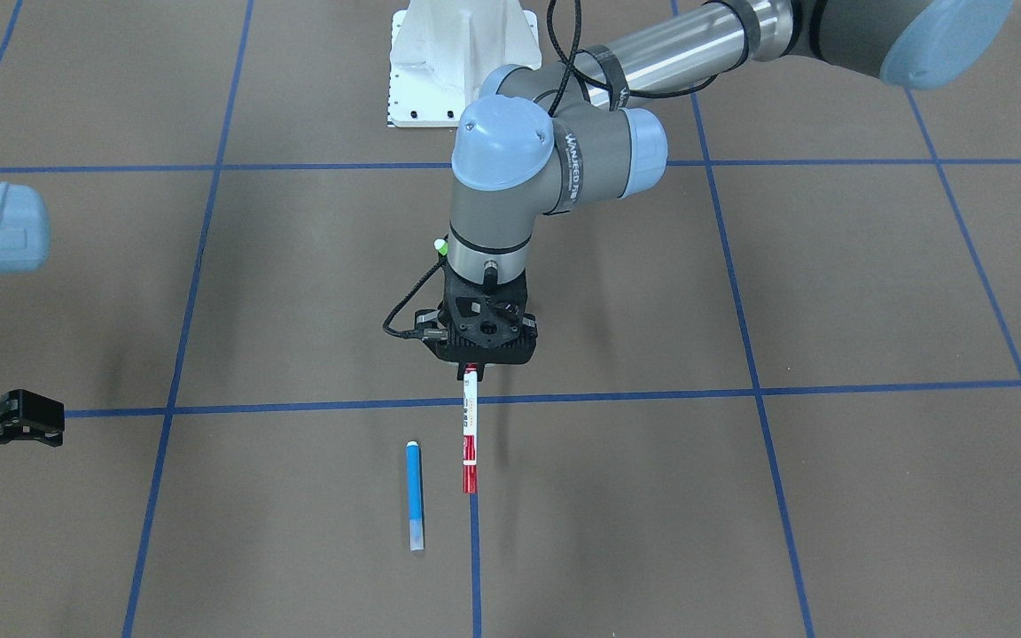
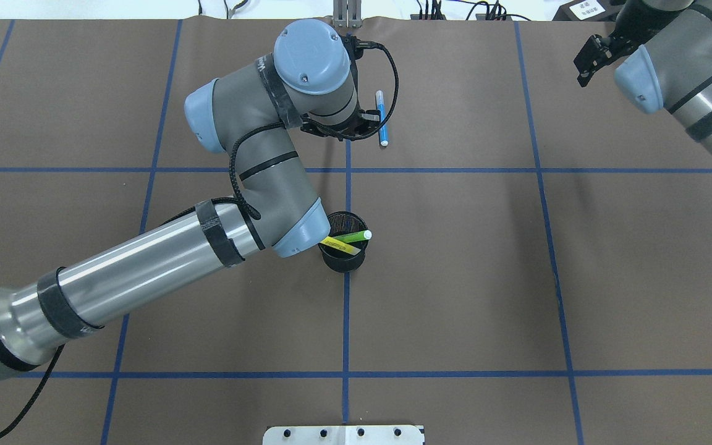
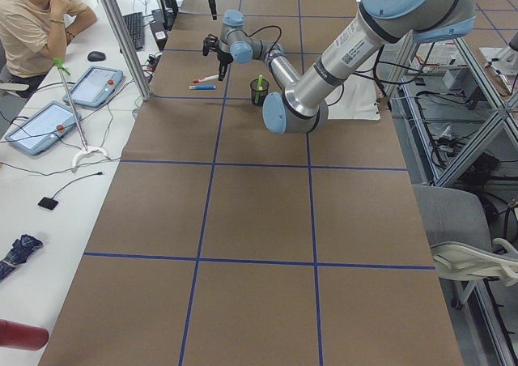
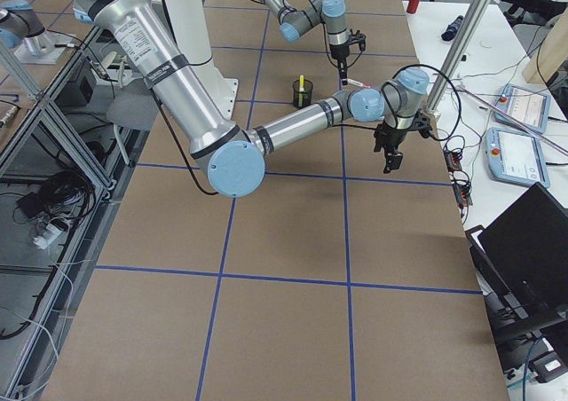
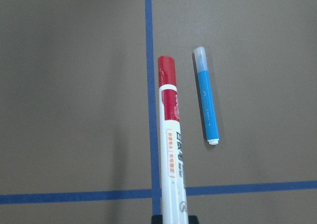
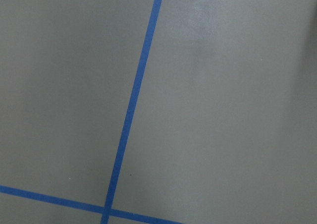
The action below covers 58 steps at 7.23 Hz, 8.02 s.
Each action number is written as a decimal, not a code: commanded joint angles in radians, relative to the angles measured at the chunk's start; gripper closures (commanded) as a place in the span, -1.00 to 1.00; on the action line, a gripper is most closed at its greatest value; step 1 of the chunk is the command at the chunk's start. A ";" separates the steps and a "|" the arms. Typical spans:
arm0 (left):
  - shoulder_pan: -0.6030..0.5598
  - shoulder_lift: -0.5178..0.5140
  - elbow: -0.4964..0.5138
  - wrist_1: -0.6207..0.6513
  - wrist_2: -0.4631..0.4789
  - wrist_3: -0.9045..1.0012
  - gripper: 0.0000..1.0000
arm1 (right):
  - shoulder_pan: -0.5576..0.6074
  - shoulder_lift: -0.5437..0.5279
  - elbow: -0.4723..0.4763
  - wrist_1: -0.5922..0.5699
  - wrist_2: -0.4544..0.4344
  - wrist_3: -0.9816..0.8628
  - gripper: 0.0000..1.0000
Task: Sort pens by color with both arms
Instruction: 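Lower the red-capped marker beside the blue marker with the left gripper, then raise the left gripper away while the right gripper moves toward the cup, then lower the right gripper over the black mesh cup toward the green highlighter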
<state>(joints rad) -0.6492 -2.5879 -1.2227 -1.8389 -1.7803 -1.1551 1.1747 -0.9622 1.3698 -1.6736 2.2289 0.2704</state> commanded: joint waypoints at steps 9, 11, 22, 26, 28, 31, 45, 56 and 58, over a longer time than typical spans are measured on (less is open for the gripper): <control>0.002 -0.143 0.434 -0.286 0.122 0.113 0.16 | -0.010 0.010 -0.014 0.008 -0.005 0.004 -1.00; 0.002 -0.143 0.436 -0.286 0.125 0.115 -0.48 | -0.010 0.011 -0.014 0.008 -0.005 0.006 -1.00; -0.116 -0.118 0.056 0.212 -0.109 0.197 -0.98 | -0.009 0.052 0.000 -0.005 0.020 0.061 -1.00; -0.210 0.111 -0.352 0.498 -0.226 0.403 -0.98 | -0.021 0.072 0.076 -0.026 0.046 0.222 -1.00; -0.253 0.207 -0.486 0.605 -0.261 0.518 -0.98 | -0.050 0.074 0.164 -0.095 0.051 0.298 -1.00; -0.306 0.305 -0.554 0.638 -0.301 0.661 -0.98 | -0.116 0.120 0.189 -0.110 0.051 0.444 -1.00; -0.445 0.522 -0.606 0.629 -0.419 0.916 -0.99 | -0.516 0.305 0.242 -0.295 -0.094 0.359 -0.82; -0.441 0.534 -0.609 0.626 -0.419 0.899 -0.99 | -0.583 0.465 -0.051 -0.383 -0.120 0.096 0.12; -0.441 0.534 -0.609 0.626 -0.419 0.897 -0.99 | -0.583 0.448 -0.037 -0.397 -0.121 0.073 0.12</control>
<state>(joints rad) -1.0907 -2.0540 -1.8313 -1.2134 -2.1997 -0.2566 0.5924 -0.5064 1.3275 -2.0605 2.1084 0.3516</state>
